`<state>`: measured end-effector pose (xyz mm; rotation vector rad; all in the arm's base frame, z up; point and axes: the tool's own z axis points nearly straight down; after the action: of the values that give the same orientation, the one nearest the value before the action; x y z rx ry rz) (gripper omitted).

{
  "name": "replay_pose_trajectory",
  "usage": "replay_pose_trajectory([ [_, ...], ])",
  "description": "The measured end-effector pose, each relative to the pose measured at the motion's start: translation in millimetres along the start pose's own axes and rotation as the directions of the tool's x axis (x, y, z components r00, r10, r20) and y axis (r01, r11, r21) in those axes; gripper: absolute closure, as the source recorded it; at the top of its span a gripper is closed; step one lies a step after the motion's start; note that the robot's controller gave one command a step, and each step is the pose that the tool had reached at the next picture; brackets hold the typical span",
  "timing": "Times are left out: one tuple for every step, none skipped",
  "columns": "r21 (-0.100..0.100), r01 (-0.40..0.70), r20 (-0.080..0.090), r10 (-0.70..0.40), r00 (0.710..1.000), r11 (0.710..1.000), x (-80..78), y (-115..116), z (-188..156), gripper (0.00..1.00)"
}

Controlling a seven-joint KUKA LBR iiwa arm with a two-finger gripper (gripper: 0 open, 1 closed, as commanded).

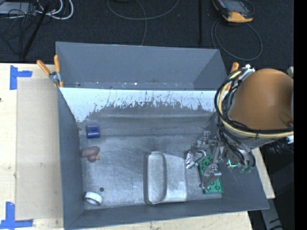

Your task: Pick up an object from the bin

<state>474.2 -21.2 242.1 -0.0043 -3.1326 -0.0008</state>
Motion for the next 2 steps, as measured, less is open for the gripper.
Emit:
replay_pose_trajectory([
  [0.0, 0.015, 0.001, -0.015, 1.0, 1.0, -31.7, -53, 104, 0.0],
  [0.0, 0.084, 0.008, -0.084, 0.996, 0.996, -69.0, -61, 168, 0.0],
])
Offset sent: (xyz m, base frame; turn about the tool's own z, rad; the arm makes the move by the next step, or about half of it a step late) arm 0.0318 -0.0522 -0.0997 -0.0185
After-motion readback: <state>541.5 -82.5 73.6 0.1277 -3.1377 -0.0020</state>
